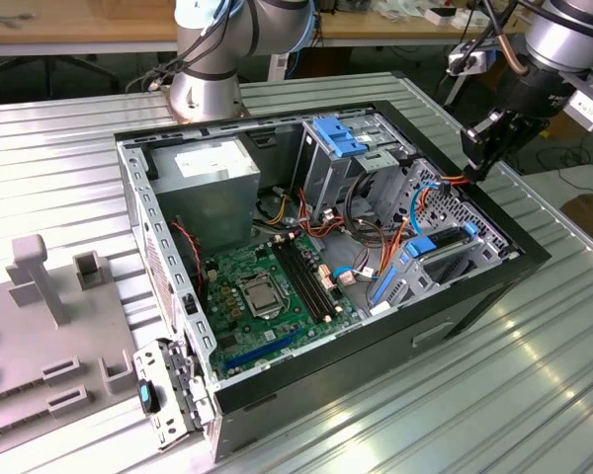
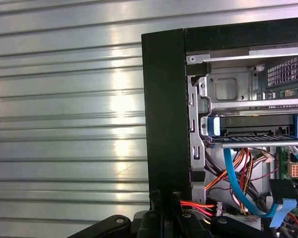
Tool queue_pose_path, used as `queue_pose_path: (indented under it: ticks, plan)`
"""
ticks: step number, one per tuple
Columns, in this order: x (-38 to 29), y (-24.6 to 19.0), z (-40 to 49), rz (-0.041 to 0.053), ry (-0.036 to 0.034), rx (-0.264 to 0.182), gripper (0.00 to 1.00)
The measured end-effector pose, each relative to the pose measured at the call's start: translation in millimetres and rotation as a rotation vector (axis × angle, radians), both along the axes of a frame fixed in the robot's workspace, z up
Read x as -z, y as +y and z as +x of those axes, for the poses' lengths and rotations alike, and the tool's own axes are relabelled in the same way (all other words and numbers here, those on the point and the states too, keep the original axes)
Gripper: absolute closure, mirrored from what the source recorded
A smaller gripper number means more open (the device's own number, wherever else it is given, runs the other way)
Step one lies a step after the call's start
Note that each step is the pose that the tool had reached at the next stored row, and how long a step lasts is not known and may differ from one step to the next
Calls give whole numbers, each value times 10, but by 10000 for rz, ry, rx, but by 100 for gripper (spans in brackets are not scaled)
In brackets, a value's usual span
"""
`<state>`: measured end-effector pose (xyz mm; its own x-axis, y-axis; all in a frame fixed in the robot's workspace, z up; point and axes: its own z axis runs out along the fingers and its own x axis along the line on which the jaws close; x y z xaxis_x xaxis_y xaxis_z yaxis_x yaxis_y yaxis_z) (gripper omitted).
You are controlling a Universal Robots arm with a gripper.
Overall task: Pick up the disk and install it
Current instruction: 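Insert the first disk wire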
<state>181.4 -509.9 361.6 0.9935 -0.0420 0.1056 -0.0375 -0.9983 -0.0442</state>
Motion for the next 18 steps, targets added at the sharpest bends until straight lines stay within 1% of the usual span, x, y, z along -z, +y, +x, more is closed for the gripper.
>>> queue_pose_path:
  ticks: [3,5,6,7,9,13,16,18]
  plan:
    - [1,0,0,0,0,0,83]
    - [-19,1,0,21,1,0,83]
    - [-53,0,0,20,1,0,83]
    - [-102,0,0,2,0,0,83]
    - [-172,0,0,2,0,0,83]
    - [-173,0,0,2,0,13,83]
    - [-173,0,-1,2,-1,435,83]
    - [-174,0,-1,1,0,1026,83]
